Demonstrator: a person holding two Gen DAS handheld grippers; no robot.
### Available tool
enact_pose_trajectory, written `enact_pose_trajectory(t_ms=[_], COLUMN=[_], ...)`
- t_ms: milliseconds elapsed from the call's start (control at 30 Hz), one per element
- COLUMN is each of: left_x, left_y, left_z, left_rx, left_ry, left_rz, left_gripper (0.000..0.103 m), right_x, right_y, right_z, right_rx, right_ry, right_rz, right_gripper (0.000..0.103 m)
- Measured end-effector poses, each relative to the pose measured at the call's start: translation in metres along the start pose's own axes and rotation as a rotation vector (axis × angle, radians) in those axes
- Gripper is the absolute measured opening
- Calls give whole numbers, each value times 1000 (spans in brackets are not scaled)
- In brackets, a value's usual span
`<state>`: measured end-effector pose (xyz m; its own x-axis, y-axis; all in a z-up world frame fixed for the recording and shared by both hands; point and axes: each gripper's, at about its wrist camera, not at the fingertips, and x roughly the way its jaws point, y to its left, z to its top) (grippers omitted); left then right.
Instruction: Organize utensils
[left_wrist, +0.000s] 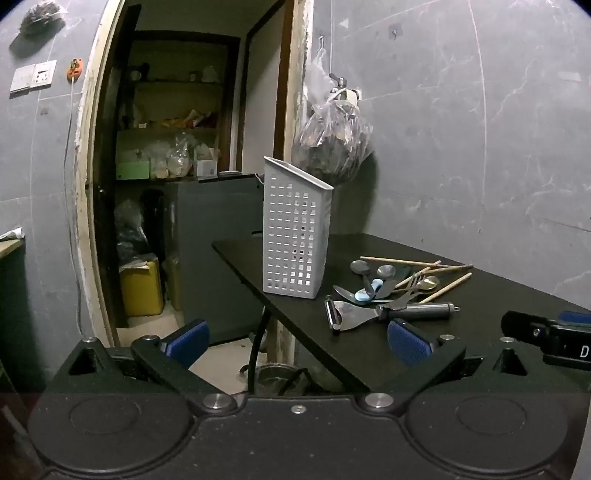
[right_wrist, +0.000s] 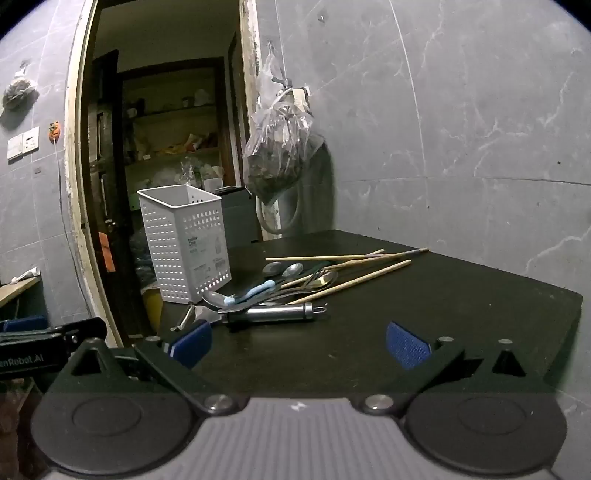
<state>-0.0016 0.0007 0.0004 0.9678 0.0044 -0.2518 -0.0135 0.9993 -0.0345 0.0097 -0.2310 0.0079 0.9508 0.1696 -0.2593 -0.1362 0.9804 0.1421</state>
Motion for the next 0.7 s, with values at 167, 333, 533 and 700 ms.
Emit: enact_pose_trajectory(t_ms=[167, 333, 533, 700], left_x=[1, 4, 7, 8], left_y=[-3, -3, -1, -2], left_z=[-4, -2, -8, -8], left_rx=[2, 4, 5, 6], left_ry=[5, 15, 18, 21], left_rz=[-1, -2, 0, 0], left_gripper=[102, 102, 102, 102], right_x=[0, 1, 1, 0], right_y=[0, 1, 1, 0], right_z=[0, 0, -2, -1], right_rx=[0, -2, 1, 1], right_ry=[2, 1, 1, 2], right_rz=[0, -4, -6, -5], right_gripper=[103, 103, 103, 103])
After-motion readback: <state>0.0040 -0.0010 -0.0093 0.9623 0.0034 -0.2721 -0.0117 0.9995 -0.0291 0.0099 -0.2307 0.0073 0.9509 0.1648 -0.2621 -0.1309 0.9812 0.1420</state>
